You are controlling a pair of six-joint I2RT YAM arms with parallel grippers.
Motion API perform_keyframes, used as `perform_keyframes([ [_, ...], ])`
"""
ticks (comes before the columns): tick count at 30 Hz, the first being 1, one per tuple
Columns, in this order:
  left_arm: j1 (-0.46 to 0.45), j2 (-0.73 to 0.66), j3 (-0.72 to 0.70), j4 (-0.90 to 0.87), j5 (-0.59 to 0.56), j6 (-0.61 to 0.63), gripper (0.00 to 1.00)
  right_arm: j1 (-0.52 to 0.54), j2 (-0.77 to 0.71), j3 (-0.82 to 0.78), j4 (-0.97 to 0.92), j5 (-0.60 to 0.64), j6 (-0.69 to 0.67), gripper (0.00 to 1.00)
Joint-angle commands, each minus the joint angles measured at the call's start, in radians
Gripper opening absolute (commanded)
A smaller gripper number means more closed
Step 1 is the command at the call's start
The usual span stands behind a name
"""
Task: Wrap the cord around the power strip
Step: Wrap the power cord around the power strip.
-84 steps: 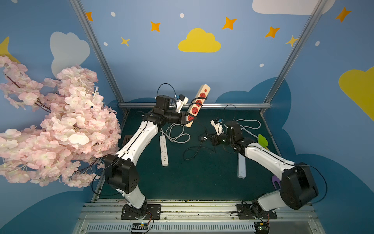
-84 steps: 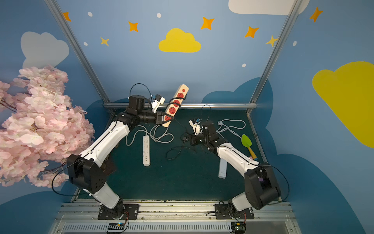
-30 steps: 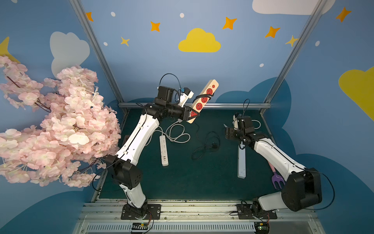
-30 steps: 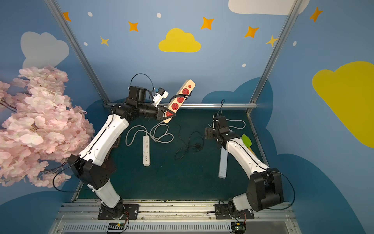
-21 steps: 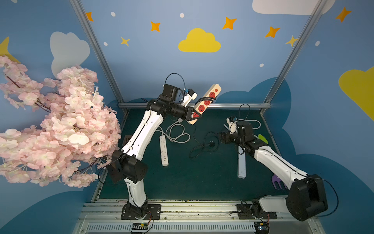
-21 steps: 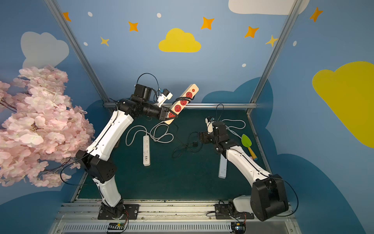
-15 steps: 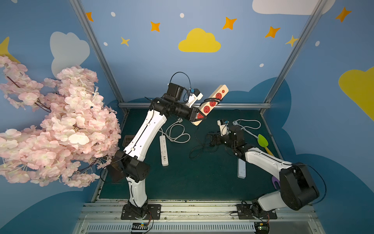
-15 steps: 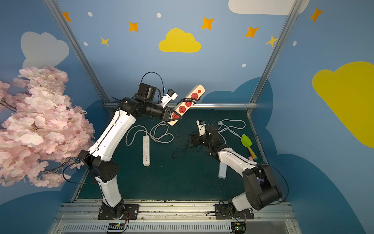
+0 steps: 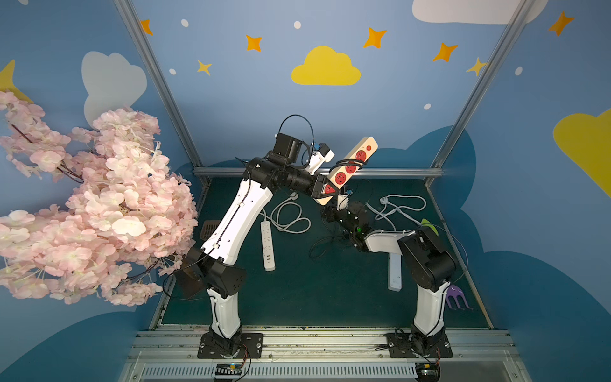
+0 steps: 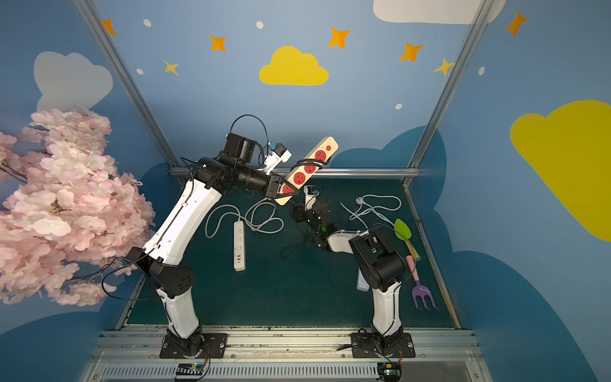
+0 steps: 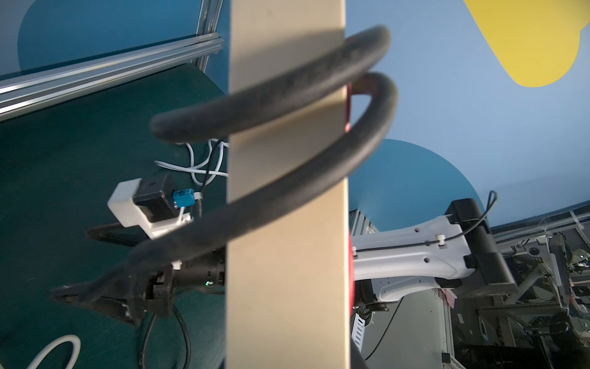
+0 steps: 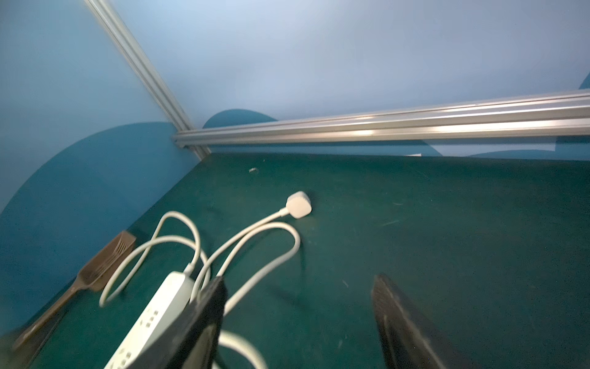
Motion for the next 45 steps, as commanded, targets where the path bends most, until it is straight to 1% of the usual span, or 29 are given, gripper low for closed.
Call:
perform_keyframes([
  [1, 0.004, -0.017, 0.051, 0.027, 0.026, 0.02, 0.03, 0.002, 0.044, 0.041, 0.074, 0.085, 0.033, 0.43],
  [4, 0.035, -0.035, 0.045, 0.017, 0.002, 0.038, 0.03, 0.005, 0.008, -0.023, 0.056, 0.13, -0.01, 0.17],
  [6, 0.068, -0.051, 0.02, 0.017, -0.025, 0.055, 0.03, 0.002, -0.053, -0.081, 0.009, 0.159, -0.063, 0.08],
  [8, 0.102, -0.061, -0.008, 0.007, -0.061, 0.079, 0.03, 0.001, -0.129, -0.143, -0.051, 0.173, -0.134, 0.01],
  [10, 0.141, -0.07, -0.045, 0.017, -0.089, 0.096, 0.03, 0.001, -0.221, -0.191, -0.157, 0.222, -0.187, 0.0],
  [13, 0.179, -0.068, -0.086, 0.062, -0.21, 0.094, 0.03, 0.02, -0.332, -0.261, -0.254, 0.229, -0.295, 0.0],
  [16, 0.18, -0.013, -0.056, 0.01, -0.426, 0.175, 0.03, 0.069, -0.452, -0.312, -0.32, 0.325, -0.466, 0.0],
  [18, 0.178, 0.03, -0.05, -0.038, -0.583, 0.24, 0.03, 0.102, -0.543, -0.322, -0.369, 0.451, -0.577, 0.0],
  [20, 0.168, 0.055, -0.083, -0.082, -0.669, 0.292, 0.03, 0.114, -0.617, -0.309, -0.396, 0.541, -0.671, 0.0],
  [22, 0.15, 0.062, -0.13, -0.12, -0.696, 0.329, 0.03, 0.111, -0.68, -0.277, -0.437, 0.513, -0.764, 0.0],
  [24, 0.114, 0.052, -0.206, -0.145, -0.668, 0.365, 0.03, 0.098, -0.712, -0.212, -0.505, 0.416, -0.816, 0.0],
  [25, 0.096, 0.042, -0.244, -0.149, -0.649, 0.377, 0.03, 0.094, -0.709, -0.174, -0.531, 0.389, -0.832, 0.0],
  [28, 0.048, 0.009, -0.366, -0.174, -0.536, 0.421, 0.03, 0.059, -0.663, -0.017, -0.652, 0.303, -0.897, 0.0],
  [29, 0.034, -0.002, -0.401, -0.185, -0.498, 0.44, 0.03, 0.038, -0.638, 0.039, -0.695, 0.268, -0.903, 0.0],
  [30, 0.019, -0.015, -0.433, -0.198, -0.421, 0.47, 0.03, 0.013, -0.612, 0.098, -0.752, 0.212, -0.902, 0.0],
  [32, -0.007, -0.047, -0.486, -0.212, -0.324, 0.522, 0.03, -0.032, -0.55, 0.214, -0.867, 0.116, -0.9, 0.0],
  [35, -0.051, -0.113, -0.554, -0.217, -0.195, 0.607, 0.03, -0.086, -0.44, 0.377, -1.022, 0.01, -0.928, 0.0],
  [37, -0.064, -0.146, -0.579, -0.217, -0.108, 0.637, 0.03, -0.125, -0.368, 0.475, -1.118, -0.054, -0.925, 0.0],
  [40, -0.074, -0.188, -0.602, -0.228, -0.004, 0.683, 0.03, -0.201, -0.282, 0.592, -1.231, -0.236, -0.877, 0.0],
  [43, -0.076, -0.23, -0.614, -0.225, 0.085, 0.715, 0.03, -0.269, -0.212, 0.677, -1.34, -0.483, -0.823, 0.0],
  [45, -0.075, -0.255, -0.615, -0.208, 0.117, 0.72, 0.03, -0.302, -0.187, 0.679, -1.347, -0.619, -0.779, 0.09],
])
